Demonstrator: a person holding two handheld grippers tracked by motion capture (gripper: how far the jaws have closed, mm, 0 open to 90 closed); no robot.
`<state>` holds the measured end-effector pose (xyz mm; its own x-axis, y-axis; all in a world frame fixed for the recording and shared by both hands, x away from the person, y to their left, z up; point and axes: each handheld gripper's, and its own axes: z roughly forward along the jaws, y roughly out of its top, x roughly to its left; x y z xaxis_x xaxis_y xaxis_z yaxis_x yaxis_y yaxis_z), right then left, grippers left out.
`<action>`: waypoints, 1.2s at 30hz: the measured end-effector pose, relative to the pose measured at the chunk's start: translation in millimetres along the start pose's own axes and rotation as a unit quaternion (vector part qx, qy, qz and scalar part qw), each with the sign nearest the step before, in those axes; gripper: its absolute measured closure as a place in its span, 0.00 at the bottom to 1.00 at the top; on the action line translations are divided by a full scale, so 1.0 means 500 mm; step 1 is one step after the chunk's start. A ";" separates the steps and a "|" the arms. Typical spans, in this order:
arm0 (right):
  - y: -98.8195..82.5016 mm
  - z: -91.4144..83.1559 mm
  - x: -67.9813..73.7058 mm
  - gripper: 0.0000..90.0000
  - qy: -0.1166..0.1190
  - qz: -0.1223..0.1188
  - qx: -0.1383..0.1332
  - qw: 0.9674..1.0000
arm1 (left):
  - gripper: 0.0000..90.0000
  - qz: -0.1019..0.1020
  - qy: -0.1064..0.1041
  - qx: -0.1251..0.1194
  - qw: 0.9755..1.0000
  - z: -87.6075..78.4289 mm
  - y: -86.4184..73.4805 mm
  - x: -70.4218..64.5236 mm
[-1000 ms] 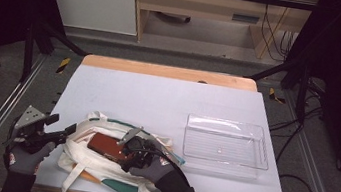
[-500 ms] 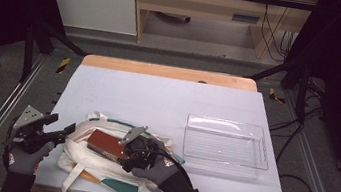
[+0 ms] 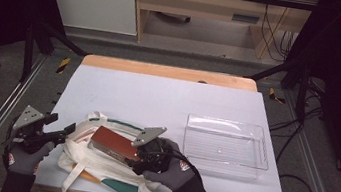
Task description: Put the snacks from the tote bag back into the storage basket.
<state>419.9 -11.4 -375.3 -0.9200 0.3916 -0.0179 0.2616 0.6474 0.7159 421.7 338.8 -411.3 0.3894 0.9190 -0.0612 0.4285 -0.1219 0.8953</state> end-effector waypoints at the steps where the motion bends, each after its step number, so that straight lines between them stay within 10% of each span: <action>1: -0.001 -0.005 -0.001 0.48 0.000 0.000 -0.003 1.000 | 0.25 0.000 0.000 0.000 1.000 0.000 0.000 0.000; 36: -0.076 -0.184 -0.106 0.48 -0.064 0.048 -0.055 0.995 | 0.25 0.004 -0.001 0.003 1.000 0.003 0.001 -0.007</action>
<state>431.7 -117.1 -337.4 -0.8461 0.5322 -0.0297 0.3057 0.5301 0.7909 422.0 335.1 -411.4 0.3955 0.9168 -0.0547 0.4297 -0.1321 0.8933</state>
